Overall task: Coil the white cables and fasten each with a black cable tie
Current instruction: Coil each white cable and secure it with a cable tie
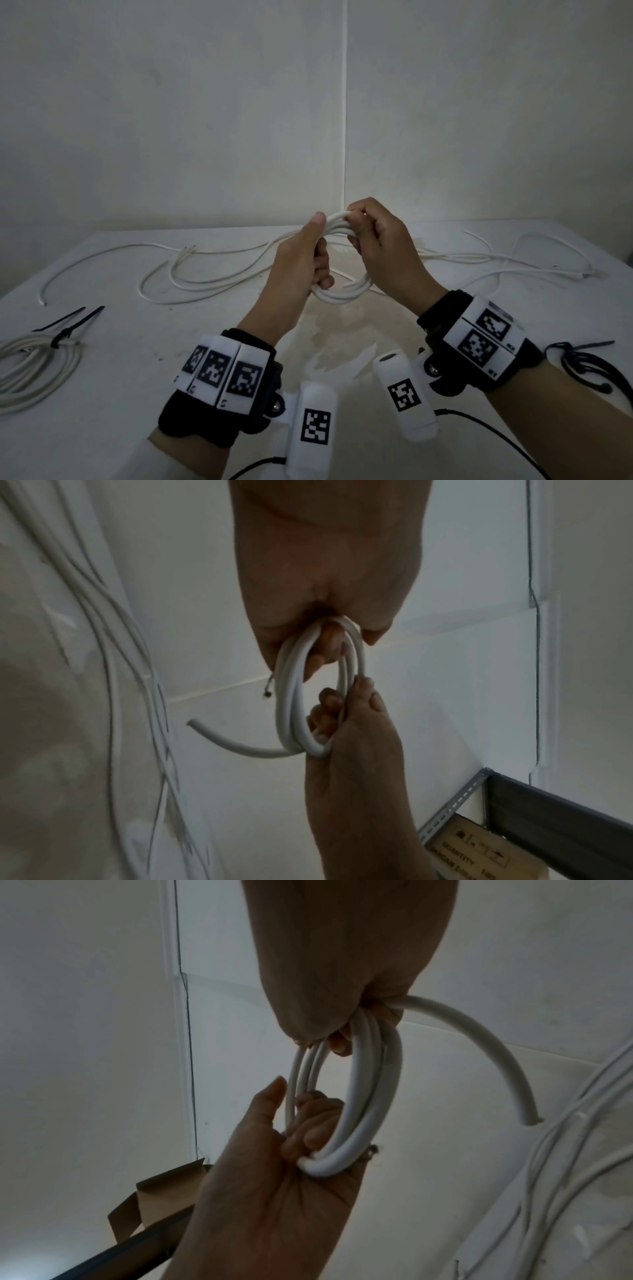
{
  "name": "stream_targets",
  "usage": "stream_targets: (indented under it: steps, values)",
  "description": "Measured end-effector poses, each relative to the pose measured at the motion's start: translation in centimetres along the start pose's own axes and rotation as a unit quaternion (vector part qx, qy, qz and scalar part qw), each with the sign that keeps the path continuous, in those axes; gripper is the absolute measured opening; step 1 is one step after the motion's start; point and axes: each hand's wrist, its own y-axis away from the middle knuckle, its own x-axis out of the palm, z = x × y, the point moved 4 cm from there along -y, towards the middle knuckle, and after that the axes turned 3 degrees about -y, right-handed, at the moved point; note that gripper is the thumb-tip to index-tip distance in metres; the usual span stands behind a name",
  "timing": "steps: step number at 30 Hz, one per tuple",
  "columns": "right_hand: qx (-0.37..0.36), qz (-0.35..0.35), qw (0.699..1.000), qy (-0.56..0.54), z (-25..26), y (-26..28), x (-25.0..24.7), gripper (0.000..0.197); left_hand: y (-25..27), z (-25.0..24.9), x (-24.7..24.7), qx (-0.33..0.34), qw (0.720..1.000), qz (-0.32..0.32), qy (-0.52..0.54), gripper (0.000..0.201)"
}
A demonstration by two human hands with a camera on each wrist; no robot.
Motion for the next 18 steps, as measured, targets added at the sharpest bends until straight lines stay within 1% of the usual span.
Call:
stream_targets:
  steps: [4, 6, 8, 12, 18]
  values:
    - [0.010, 0.007, 0.999, -0.033, 0.5, 0.0, 0.1, 0.021, 0.1, -0.4, -0.1, 0.034, 0.999, -0.034, -0.008, 0.047]
    - [0.024, 0.006, 0.998, -0.062, 0.8, -0.1, 0.1, 0.023, 0.2, -0.4, 0.0, 0.039, 0.998, -0.049, 0.010, 0.048]
    - [0.028, -0.011, 0.996, -0.082, 0.9, -0.2, 0.1, 0.024, 0.2, -0.4, 0.3, 0.038, 0.997, -0.055, 0.043, 0.048]
    - [-0.019, -0.050, 0.997, -0.062, 1.0, -0.2, -0.2, 0.019, 0.2, -0.6, 1.0, 0.029, 0.996, -0.048, 0.071, 0.048]
    - [-0.047, -0.107, 0.992, -0.037, 0.5, 0.2, -0.7, 0.016, -0.1, -0.6, 1.6, 0.008, 0.997, -0.040, 0.069, 0.044]
